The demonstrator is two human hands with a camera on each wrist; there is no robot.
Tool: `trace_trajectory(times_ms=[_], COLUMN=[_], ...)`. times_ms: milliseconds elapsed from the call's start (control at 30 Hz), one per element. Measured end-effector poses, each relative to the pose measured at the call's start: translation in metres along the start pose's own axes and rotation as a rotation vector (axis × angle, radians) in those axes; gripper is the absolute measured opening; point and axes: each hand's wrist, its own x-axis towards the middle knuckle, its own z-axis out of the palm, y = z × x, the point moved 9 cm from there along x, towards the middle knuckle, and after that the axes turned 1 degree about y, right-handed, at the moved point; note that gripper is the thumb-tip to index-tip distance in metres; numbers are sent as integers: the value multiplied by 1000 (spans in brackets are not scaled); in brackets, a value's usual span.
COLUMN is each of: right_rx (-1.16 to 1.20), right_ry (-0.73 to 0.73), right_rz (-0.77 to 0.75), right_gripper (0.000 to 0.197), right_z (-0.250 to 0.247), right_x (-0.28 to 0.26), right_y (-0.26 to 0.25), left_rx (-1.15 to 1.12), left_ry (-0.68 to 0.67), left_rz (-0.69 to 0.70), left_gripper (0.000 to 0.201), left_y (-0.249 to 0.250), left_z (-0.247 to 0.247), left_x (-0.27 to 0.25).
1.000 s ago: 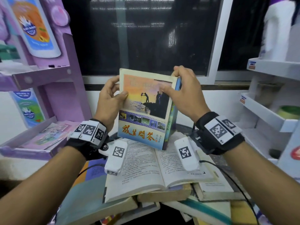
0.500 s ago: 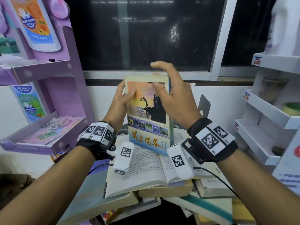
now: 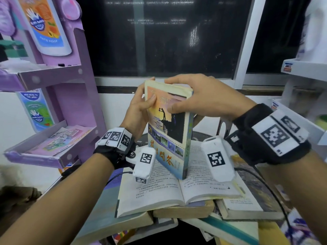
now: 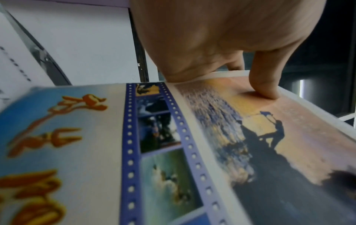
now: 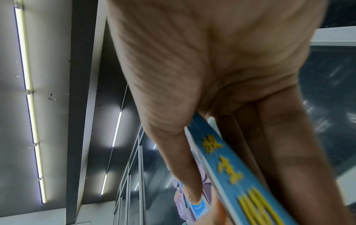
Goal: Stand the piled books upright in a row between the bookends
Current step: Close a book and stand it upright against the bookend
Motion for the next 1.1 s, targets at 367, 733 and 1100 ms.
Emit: trace_trajectory(times_ms=[367, 733, 1100], right_rx=[-120, -173, -226], right_ry=[86, 284, 314], right_rz=[44, 60, 171], right_gripper=[45, 38, 35], right_z=[-15, -27, 5], right_x=[9, 56, 133], right_y=[8, 33, 78], left_rx=[402, 673, 754], left_ry=[-37, 230, 211], left_rz=[-89, -246, -363], left_gripper=[52, 39, 43], left_y=[0, -39, -86], left_z=[2, -87, -123], left_x=[25, 35, 54])
